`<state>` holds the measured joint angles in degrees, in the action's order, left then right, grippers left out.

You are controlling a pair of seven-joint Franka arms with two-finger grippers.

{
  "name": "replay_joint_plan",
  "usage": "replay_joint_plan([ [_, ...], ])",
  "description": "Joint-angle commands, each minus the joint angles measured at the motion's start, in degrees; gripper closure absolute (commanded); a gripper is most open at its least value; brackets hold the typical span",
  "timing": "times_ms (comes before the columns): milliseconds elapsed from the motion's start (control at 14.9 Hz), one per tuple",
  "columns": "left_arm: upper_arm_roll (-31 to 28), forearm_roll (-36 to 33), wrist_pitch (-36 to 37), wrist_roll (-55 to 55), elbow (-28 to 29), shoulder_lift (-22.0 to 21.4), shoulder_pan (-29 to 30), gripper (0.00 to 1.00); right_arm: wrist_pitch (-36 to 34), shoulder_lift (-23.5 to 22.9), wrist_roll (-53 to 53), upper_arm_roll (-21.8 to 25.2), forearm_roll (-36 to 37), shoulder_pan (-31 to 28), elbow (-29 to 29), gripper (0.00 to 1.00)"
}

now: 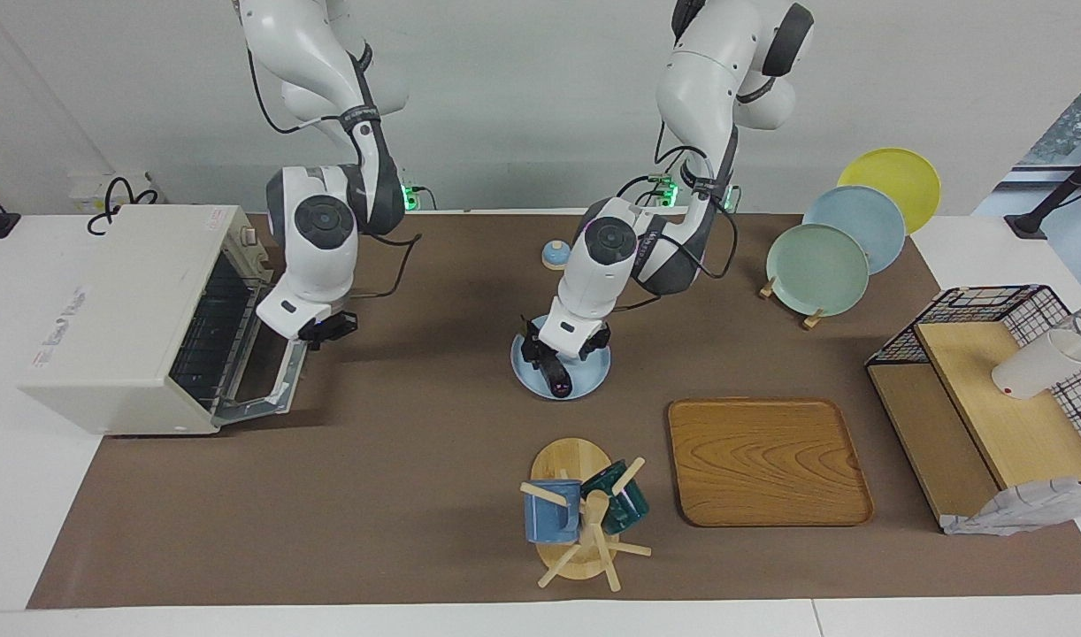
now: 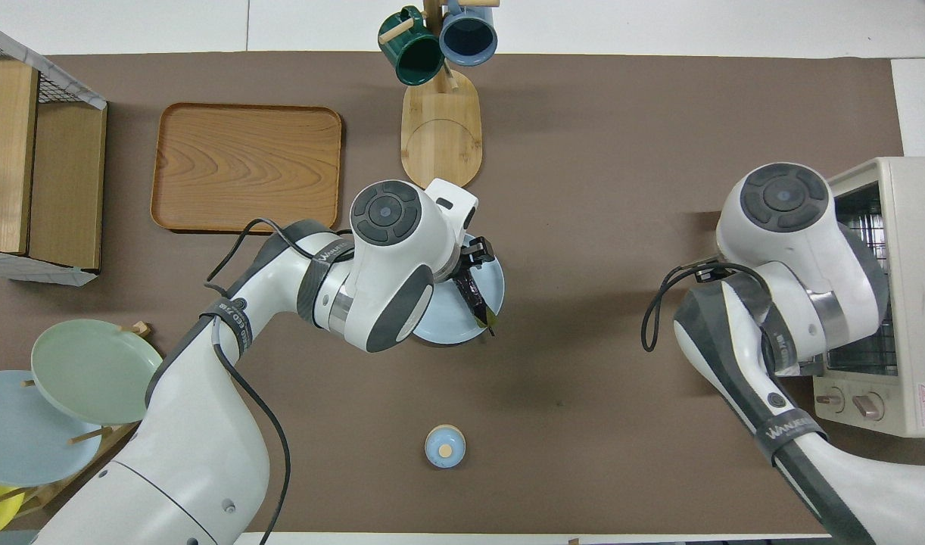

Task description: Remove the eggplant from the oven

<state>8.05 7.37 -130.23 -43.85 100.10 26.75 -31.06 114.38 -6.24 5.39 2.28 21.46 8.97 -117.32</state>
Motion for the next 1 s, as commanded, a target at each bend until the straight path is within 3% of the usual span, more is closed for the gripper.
replay_joint_plan([
  [0,-0.76,-1.3,-2.66,-1.41,2.02,-0.64,-1.19,0.09,-0.64,1.75,-6.52,1.06,2.88,-5.71,1.92,1.0],
  [201,-0.76,-1.3,-2.84,-1.41,2.29,-0.73,-1.55,0.18,-2.85,5.09,-12.75,1.15,-1.06,-8.61,1.83,1.0],
  [468,-0.76,-1.3,-2.84,-1.5,2.11,-0.73,-1.98,0.53,-4.51,6.77,-17.08,1.06,-4.49,-11.26,2.44,1.0],
  [602,-0.76,-1.3,-2.75,-1.41,2.11,-0.73,-1.99,0.73,-10.11,7.82,-17.0,0.71,-6.43,-10.74,6.46,1.0],
  [803,-0.76,-1.3,-2.49,-1.41,1.94,-0.73,-1.9,1.0,-19.62,5.38,-16.65,-0.43,-11.52,-9.33,20.25,1.0],
  [936,-0.85,-1.3,-1.7,-1.41,1.5,-0.73,-1.72,1.0,-21.64,4.58,-16.73,-0.43,-13.8,-8.62,22.3,1.0],
])
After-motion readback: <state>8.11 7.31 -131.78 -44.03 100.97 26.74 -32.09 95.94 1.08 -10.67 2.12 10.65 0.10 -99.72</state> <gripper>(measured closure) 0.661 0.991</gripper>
